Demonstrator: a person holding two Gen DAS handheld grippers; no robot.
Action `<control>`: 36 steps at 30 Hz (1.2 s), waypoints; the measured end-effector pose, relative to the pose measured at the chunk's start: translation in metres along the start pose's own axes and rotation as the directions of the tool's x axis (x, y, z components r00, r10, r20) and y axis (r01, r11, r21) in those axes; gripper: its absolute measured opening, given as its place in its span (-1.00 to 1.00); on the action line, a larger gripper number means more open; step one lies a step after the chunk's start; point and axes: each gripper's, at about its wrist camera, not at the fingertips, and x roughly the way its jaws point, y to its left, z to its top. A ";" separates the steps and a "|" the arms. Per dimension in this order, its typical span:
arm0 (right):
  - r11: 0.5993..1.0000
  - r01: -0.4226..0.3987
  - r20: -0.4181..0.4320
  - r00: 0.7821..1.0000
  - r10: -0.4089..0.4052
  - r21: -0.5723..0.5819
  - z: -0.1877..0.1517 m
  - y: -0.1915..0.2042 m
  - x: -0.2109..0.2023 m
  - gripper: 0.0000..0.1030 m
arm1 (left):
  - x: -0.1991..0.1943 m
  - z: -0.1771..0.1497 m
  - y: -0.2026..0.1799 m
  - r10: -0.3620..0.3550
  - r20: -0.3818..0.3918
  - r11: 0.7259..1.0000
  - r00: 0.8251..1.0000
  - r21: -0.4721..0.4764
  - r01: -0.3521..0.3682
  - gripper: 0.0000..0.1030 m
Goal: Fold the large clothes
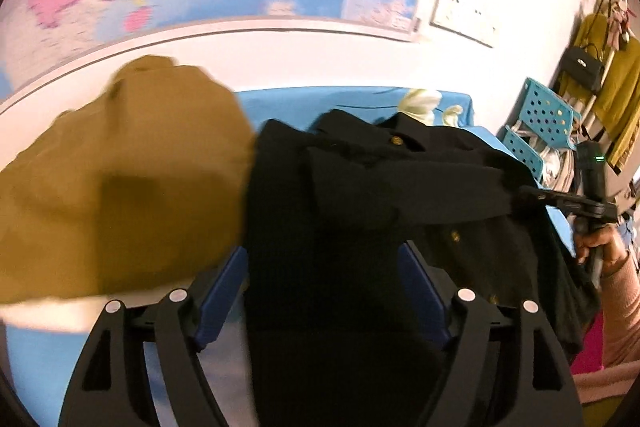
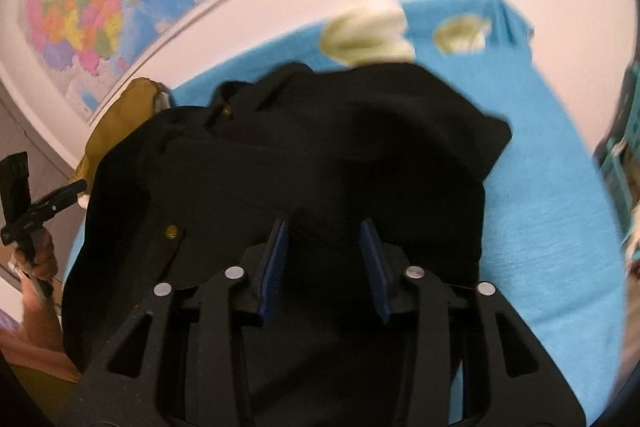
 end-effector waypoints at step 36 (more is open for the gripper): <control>0.823 -0.383 -0.190 0.924 0.332 -0.419 0.101 0.226 -0.004 -0.88 | -0.056 -0.030 0.057 -0.185 0.132 0.978 0.974 -0.075 0.196 0.51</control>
